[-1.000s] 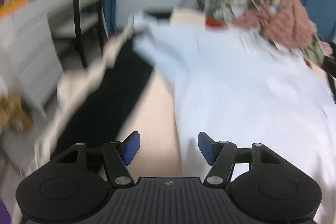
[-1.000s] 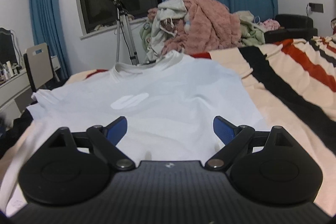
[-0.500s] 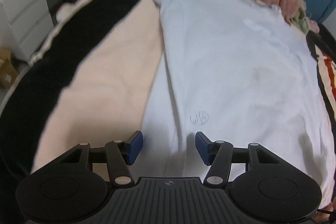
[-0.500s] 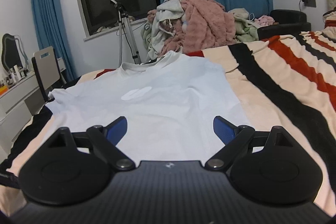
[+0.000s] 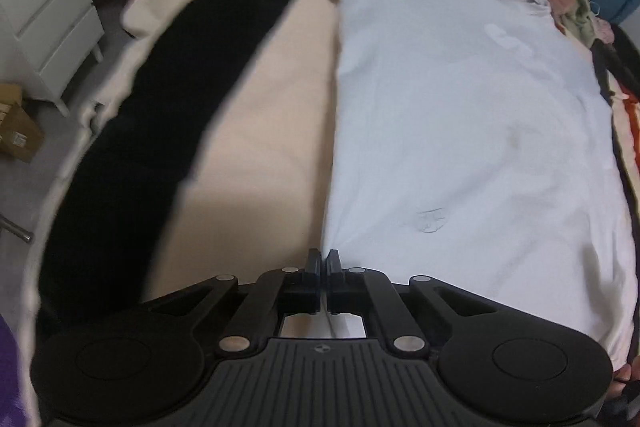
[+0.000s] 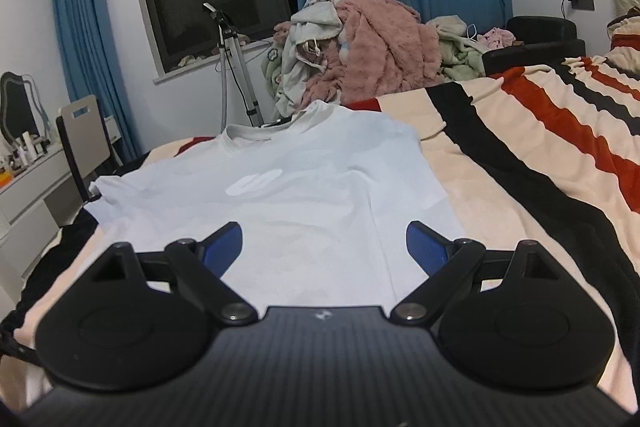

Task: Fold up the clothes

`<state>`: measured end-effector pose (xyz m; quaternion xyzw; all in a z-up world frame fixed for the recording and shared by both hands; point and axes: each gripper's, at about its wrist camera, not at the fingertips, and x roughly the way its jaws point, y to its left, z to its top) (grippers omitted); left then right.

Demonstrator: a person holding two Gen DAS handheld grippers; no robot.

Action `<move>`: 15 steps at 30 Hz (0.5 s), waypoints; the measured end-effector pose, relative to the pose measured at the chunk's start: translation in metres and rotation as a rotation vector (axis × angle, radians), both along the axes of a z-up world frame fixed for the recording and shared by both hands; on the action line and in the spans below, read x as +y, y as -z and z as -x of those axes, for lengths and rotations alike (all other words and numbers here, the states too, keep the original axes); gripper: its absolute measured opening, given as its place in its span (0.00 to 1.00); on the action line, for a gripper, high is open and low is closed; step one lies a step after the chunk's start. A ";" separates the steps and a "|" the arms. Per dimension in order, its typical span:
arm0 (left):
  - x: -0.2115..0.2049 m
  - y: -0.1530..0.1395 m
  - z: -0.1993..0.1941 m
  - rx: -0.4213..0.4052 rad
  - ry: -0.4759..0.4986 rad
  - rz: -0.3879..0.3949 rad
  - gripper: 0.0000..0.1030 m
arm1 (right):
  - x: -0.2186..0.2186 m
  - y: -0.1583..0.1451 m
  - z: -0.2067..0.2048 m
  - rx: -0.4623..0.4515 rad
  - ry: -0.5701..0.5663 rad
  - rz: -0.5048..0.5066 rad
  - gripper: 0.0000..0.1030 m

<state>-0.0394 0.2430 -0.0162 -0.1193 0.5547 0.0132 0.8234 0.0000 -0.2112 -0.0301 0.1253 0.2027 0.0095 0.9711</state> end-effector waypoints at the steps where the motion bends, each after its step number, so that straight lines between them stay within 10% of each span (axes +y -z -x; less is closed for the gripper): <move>1: 0.006 -0.003 -0.001 0.016 -0.008 -0.008 0.01 | 0.000 0.000 0.000 -0.002 -0.003 -0.002 0.88; 5: 0.010 -0.009 -0.002 0.035 -0.022 -0.213 0.00 | 0.002 -0.001 -0.002 -0.007 -0.013 0.001 0.88; 7: 0.014 -0.015 0.002 0.013 -0.015 -0.187 0.03 | 0.002 -0.002 -0.003 -0.011 -0.015 0.005 0.88; 11: 0.000 -0.035 0.009 -0.088 0.028 -0.191 0.49 | 0.003 -0.006 -0.001 -0.033 -0.020 0.015 0.88; 15: -0.041 -0.064 0.013 -0.239 0.068 -0.198 0.73 | 0.004 -0.010 0.001 -0.056 -0.023 0.024 0.88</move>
